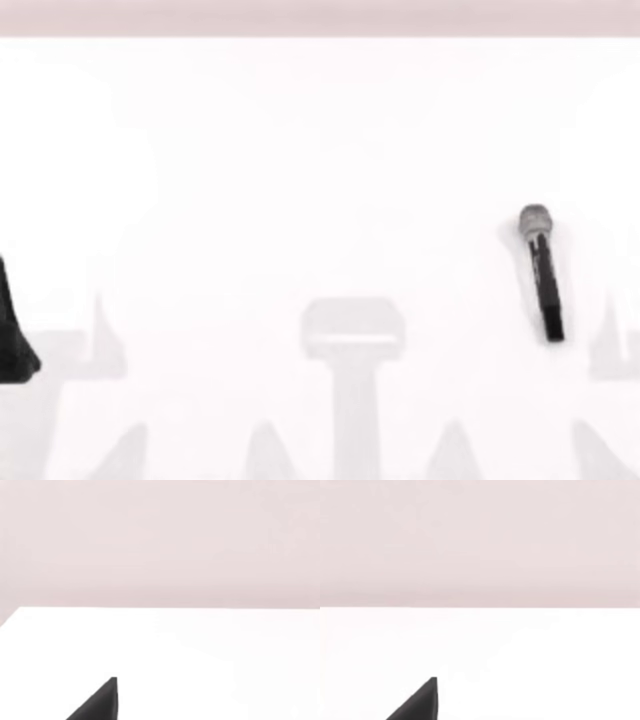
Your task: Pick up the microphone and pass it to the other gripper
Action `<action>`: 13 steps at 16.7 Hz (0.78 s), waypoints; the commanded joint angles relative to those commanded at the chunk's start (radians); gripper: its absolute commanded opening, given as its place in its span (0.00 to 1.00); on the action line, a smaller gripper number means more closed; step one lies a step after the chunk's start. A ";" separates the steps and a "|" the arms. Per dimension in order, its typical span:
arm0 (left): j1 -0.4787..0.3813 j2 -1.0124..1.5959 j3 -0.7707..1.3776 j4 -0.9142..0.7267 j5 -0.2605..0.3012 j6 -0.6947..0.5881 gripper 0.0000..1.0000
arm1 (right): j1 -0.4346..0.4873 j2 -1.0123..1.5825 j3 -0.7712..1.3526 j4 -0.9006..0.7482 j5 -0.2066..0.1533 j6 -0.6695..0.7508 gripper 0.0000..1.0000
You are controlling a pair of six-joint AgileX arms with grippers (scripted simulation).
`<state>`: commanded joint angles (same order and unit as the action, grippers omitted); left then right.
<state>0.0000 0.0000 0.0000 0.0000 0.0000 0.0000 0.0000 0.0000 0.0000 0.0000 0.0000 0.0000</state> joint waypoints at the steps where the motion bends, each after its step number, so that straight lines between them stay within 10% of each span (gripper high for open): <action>1: 0.000 0.000 0.000 0.000 0.000 0.000 1.00 | 0.000 0.000 0.000 0.000 0.000 0.000 1.00; 13: 0.000 0.000 0.000 0.000 0.000 0.000 1.00 | 0.129 0.639 0.494 -0.368 -0.001 0.132 1.00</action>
<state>0.0000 0.0000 0.0000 0.0000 0.0000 0.0000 0.1289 0.6390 0.4939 -0.3676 -0.0012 0.1320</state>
